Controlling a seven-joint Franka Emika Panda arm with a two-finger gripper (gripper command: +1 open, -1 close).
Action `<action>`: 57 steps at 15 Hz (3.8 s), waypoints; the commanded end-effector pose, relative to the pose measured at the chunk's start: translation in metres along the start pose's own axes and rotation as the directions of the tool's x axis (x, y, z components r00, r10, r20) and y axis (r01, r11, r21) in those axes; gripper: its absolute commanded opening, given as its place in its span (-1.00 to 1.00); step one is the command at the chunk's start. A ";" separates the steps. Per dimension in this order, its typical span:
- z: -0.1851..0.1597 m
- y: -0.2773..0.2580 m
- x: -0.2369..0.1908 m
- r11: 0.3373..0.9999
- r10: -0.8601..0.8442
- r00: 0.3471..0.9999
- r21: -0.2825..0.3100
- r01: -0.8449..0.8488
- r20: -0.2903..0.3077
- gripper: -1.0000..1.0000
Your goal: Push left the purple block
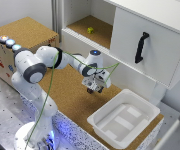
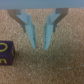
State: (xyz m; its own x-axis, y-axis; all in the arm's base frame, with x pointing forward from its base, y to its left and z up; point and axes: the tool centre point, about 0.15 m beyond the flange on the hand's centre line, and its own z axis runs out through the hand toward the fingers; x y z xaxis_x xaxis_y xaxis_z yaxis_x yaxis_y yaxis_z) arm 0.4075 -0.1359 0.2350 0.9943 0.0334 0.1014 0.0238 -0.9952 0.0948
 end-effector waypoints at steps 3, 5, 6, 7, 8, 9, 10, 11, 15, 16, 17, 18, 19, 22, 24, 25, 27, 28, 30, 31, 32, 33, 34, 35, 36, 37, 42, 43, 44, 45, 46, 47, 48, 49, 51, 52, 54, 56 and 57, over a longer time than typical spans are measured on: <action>0.026 -0.032 -0.004 0.999 0.029 0.999 0.036 -0.030 0.022 -1.00; 0.022 -0.044 -0.007 0.998 0.032 0.999 0.060 -0.033 0.015 -1.00; 0.021 -0.055 -0.010 0.998 0.028 0.999 0.059 -0.029 0.018 -1.00; 0.018 -0.065 -0.013 0.997 0.024 1.000 0.068 -0.026 0.017 -1.00; 0.014 -0.072 -0.016 0.997 0.022 1.000 0.073 -0.023 0.018 -1.00; 0.012 -0.079 -0.019 0.996 0.022 0.999 0.080 -0.024 0.024 -1.00; 0.011 -0.085 -0.021 0.997 0.020 0.999 0.077 -0.022 0.025 -1.00; 0.010 -0.093 -0.024 0.996 0.019 0.999 0.088 -0.022 0.031 -1.00; 0.004 -0.120 -0.029 0.990 0.045 0.998 0.130 -0.049 0.033 -1.00; 0.001 -0.128 -0.030 0.989 0.050 0.998 0.135 -0.053 0.025 -1.00; -0.001 -0.134 -0.030 0.988 0.048 0.999 0.149 -0.051 0.025 -1.00; -0.002 -0.143 -0.031 0.985 0.041 0.999 0.166 -0.044 0.023 -1.00; -0.004 -0.151 -0.032 0.984 0.035 0.999 0.171 -0.039 0.021 -1.00; -0.003 -0.175 -0.035 0.980 0.013 1.000 0.197 -0.018 0.025 -1.00; -0.003 -0.189 -0.036 0.978 -0.013 1.000 0.207 0.008 0.022 -1.00; -0.001 -0.199 -0.037 0.978 -0.030 0.999 0.206 0.025 0.020 -1.00; 0.002 -0.216 -0.037 0.974 -0.053 0.998 0.220 0.048 0.016 -1.00; 0.005 -0.230 -0.036 0.973 -0.075 0.997 0.221 0.071 0.013 -1.00; 0.002 -0.249 -0.035 0.971 -0.108 0.994 0.213 0.108 -0.012 -1.00; -0.001 -0.255 -0.033 0.970 -0.122 0.992 0.208 0.125 -0.026 -1.00; -0.002 -0.256 -0.030 0.971 -0.127 0.991 0.197 0.132 -0.035 -1.00; -0.002 -0.254 -0.027 0.974 -0.120 0.992 0.189 0.125 -0.038 -1.00; 0.000 -0.251 -0.024 0.976 -0.110 0.993 0.183 0.115 -0.038 -1.00; 0.000 -0.250 -0.023 0.977 -0.110 0.993 0.180 0.116 -0.039 -1.00; -0.001 -0.250 -0.021 0.977 -0.112 0.993 0.176 0.118 -0.043 -1.00; -0.002 -0.252 -0.021 0.977 -0.122 0.991 0.172 0.129 -0.047 -1.00; -0.047 -0.252 -0.039 0.993 -0.111 0.993 0.039 0.113 -0.035 1.00; -0.056 -0.252 -0.042 0.995 -0.099 0.994 0.022 0.100 -0.040 1.00; -0.060 -0.252 -0.042 0.997 -0.081 0.996 0.008 0.081 -0.035 1.00; -0.061 -0.251 -0.039 0.998 -0.054 0.998 0.009 0.054 -0.041 1.00; -0.058 -0.250 -0.035 0.999 -0.034 0.999 0.003 0.035 -0.034 1.00; -0.054 -0.251 -0.032 1.000 -0.030 0.999 -0.001 0.030 -0.030 1.00; -0.049 -0.252 -0.028 1.000 -0.028 0.999 -0.006 0.027 -0.025 1.00; -0.044 -0.253 -0.026 0.999 -0.032 0.999 -0.014 0.031 -0.021 1.00; -0.034 -0.253 -0.019 1.000 -0.027 1.000 -0.016 0.027 -0.013 1.00; -0.028 -0.255 -0.017 1.000 -0.026 1.000 -0.018 0.025 -0.014 1.00; -0.014 -0.256 -0.005 1.000 -0.017 1.000 -0.008 0.017 -0.006 1.00; -0.003 -0.257 0.005 1.000 -0.012 1.000 -0.006 0.012 0.007 1.00; 0.001 -0.257 0.010 1.000 -0.010 1.000 -0.006 0.010 0.014 1.00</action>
State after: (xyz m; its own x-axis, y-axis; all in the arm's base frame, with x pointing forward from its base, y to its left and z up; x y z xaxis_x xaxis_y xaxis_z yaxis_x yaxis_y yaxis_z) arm 0.3667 0.1128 0.2478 0.9879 0.0742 0.1364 0.0693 -0.9968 0.0398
